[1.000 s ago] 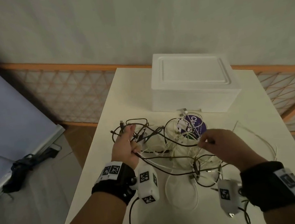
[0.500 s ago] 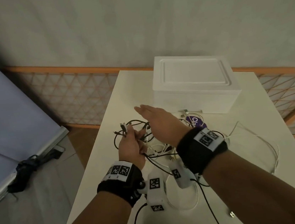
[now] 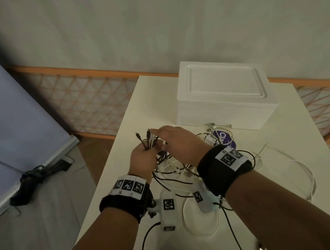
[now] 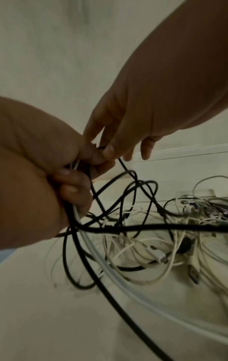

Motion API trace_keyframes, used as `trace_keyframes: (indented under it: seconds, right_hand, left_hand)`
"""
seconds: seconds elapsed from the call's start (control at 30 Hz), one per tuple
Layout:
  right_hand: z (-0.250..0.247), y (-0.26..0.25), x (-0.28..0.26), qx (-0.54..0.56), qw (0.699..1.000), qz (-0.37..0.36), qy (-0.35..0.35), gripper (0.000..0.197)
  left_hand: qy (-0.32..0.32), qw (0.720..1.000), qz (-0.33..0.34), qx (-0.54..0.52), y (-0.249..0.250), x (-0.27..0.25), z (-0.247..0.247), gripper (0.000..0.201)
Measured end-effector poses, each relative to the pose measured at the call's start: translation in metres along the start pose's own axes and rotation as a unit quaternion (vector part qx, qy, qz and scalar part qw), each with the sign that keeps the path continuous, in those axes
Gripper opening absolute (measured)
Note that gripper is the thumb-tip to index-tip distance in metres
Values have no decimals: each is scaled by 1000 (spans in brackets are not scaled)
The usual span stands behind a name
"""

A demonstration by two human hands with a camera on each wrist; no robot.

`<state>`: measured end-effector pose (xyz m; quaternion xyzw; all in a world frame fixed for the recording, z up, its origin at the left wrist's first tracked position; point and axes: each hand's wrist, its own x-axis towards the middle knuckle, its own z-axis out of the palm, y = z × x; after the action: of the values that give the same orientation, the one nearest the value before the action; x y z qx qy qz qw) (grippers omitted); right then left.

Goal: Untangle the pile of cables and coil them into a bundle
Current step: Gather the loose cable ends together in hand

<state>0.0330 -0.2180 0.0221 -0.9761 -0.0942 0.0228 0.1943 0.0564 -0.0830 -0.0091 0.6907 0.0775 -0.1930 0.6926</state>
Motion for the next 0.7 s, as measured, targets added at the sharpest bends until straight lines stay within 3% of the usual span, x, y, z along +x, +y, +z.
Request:
trace_keyframes:
  seconds: [0.1, 0.17, 0.23, 0.3, 0.37, 0.43, 0.47, 0.57, 0.63, 0.7]
  right_hand:
    - [-16, -3, 0, -90, 995, 9, -36, 35]
    - [-28, -6, -5, -112, 994, -6, 7, 32]
    - [-48, -12, -17, 9, 990, 18, 142, 27]
    - [-79, -14, -32, 119, 945, 38, 302, 22]
    - [-107, -13, -46, 134, 924, 23, 356, 18]
    - [-117, -13, -50, 95, 948, 21, 302, 18]
    - [-114, -13, -51, 73, 960, 22, 269, 20]
    - [-90, -7, -54, 53, 976, 9, 212, 24]
    - [-75, -1, -58, 87, 977, 7, 194, 25]
    - [-66, 1, -64, 122, 975, 18, 185, 19]
  left_hand:
    - [6, 999, 24, 30, -5, -5, 0, 11]
    - [27, 997, 37, 67, -15, -2, -4, 16]
    - [51, 991, 38, 119, -26, 3, -11, 24]
    - [65, 983, 27, 168, -35, 5, -19, 28]
    - [50, 983, 16, 176, -36, 4, -22, 22]
    - [-10, 994, -27, 103, -24, 0, -15, 16]
    - [-58, 995, -80, 28, -14, -3, -9, 21]
    - [-184, 936, -235, -185, 15, -6, 6, 51]
    - [-187, 924, -251, -218, 23, -5, 13, 49]
    - [-162, 932, -249, -206, 23, -8, 18, 29]
